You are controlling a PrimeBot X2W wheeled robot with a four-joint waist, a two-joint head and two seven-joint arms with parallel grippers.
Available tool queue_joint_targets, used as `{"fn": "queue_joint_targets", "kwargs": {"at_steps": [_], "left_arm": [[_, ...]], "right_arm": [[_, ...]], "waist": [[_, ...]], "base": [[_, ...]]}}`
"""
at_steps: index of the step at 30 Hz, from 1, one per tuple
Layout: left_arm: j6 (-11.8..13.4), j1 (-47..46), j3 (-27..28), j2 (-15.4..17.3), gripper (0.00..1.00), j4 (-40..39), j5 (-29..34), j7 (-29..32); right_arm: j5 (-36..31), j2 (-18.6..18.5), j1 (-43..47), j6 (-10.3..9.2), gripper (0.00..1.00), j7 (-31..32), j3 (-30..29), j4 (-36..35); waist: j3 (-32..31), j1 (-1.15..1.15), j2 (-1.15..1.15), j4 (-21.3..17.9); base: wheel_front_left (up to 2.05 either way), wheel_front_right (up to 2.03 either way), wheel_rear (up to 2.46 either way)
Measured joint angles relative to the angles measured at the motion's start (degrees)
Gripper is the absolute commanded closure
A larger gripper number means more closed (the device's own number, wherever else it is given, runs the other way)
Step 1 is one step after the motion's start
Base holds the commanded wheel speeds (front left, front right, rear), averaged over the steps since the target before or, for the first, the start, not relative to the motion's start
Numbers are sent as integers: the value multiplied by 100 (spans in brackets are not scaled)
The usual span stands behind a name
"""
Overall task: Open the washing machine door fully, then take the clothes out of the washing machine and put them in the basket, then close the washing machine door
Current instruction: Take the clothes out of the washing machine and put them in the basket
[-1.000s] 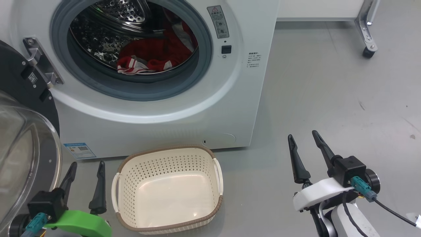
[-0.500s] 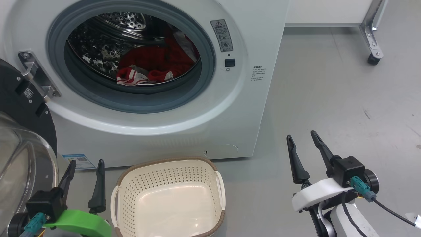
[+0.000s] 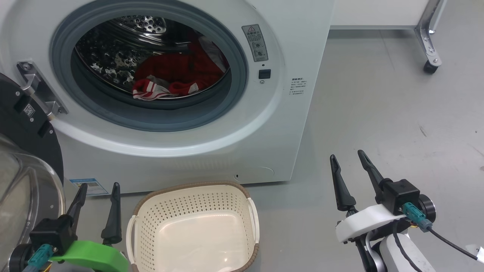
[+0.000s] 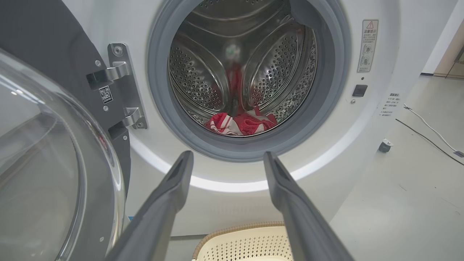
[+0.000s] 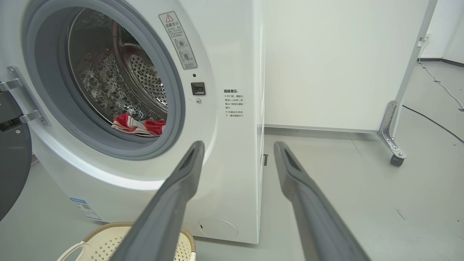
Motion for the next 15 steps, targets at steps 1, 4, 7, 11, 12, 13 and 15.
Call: {"fn": "queue_joint_targets", "kwargs": {"at_steps": [1, 4, 7, 11, 12, 13, 15], "left_arm": [[0, 0, -1, 0, 0, 0, 0, 0], [0, 0, -2, 0, 0, 0, 0, 0], [0, 0, -5, 0, 0, 0, 0, -13], [0, 0, -13, 0, 0, 8, 0, -15], [0, 0, -14, 0, 0, 10, 0, -15], [0, 0, -15, 0, 0, 15, 0, -15], [0, 0, -19, -1, 0, 31, 0, -15]], "right_arm": [[1, 0, 0, 0, 0, 0, 0, 0], [0, 0, 0, 0, 0, 0, 0, 0], [0, 0, -2, 0, 0, 0, 0, 0], [0, 0, -2, 0, 0, 0, -2, 4], [0, 0, -2, 0, 0, 0, -2, 7], [-1, 0, -2, 0, 0, 0, -2, 7], [-1, 0, -2, 0, 0, 0, -2, 7]], "waist": [[1, 0, 0, -1], [8, 0, 0, -3], [9, 0, 0, -3], [-5, 0, 0, 3], [-11, 0, 0, 4], [-17, 0, 0, 5], [-26, 0, 0, 4]], "base": [[0, 0, 0], [0, 0, 0], [0, 0, 0], [0, 0, 0], [0, 0, 0], [0, 0, 0], [0, 0, 0]]}}
